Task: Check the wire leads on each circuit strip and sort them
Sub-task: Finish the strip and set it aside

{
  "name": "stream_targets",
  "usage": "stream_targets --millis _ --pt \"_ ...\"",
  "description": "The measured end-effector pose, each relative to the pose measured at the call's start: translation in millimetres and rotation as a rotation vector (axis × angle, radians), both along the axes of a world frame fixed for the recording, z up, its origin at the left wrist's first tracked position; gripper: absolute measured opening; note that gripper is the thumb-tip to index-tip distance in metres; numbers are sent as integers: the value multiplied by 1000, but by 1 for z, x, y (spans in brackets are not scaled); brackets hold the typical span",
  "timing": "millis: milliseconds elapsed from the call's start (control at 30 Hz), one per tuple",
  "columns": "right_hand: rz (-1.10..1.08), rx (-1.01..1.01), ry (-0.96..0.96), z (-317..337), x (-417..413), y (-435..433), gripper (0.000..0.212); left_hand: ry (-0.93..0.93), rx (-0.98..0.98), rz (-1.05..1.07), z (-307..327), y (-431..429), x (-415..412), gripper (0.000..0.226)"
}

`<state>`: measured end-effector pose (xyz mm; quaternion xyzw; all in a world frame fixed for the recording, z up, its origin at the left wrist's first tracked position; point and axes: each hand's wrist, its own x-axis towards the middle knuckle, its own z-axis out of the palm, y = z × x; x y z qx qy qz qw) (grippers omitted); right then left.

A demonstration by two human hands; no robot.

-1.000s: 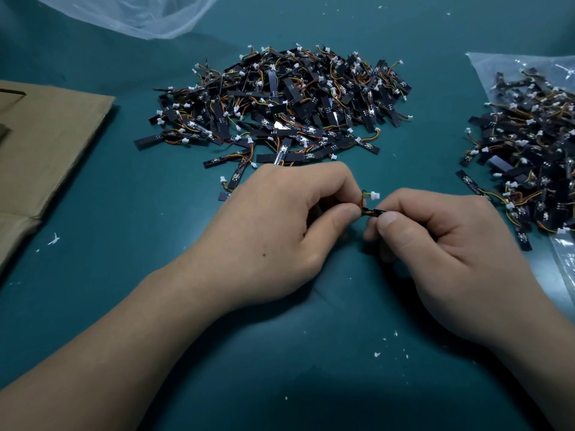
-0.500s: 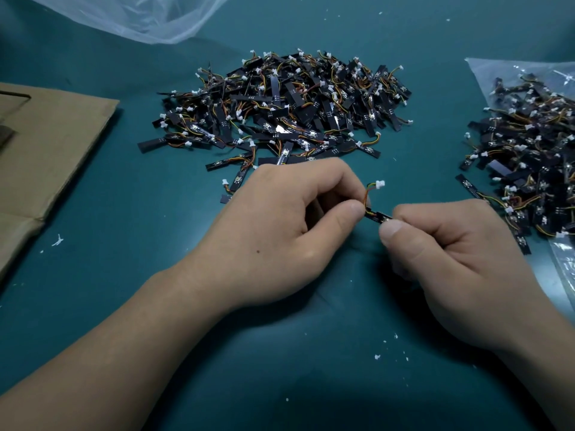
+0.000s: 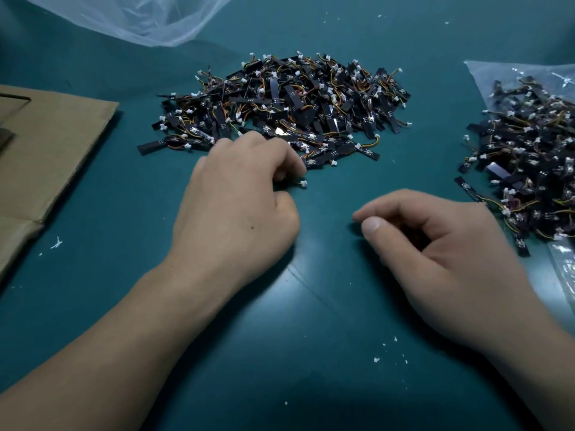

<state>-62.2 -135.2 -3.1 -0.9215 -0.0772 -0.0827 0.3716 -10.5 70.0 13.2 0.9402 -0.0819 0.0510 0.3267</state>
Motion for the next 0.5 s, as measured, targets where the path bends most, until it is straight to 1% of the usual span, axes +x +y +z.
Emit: stream_targets --millis 100,233,333,500 --pt "-12 47 21 4 0 0 13 -29 19 -8 -1 1 1 40" --pt "-5 56 31 5 0 1 13 -131 -47 9 -8 3 2 39" --pt "-13 54 30 5 0 1 13 -182 -61 46 -13 4 4 31" --pt "-13 48 33 5 0 1 13 -190 -50 15 -15 4 5 24"
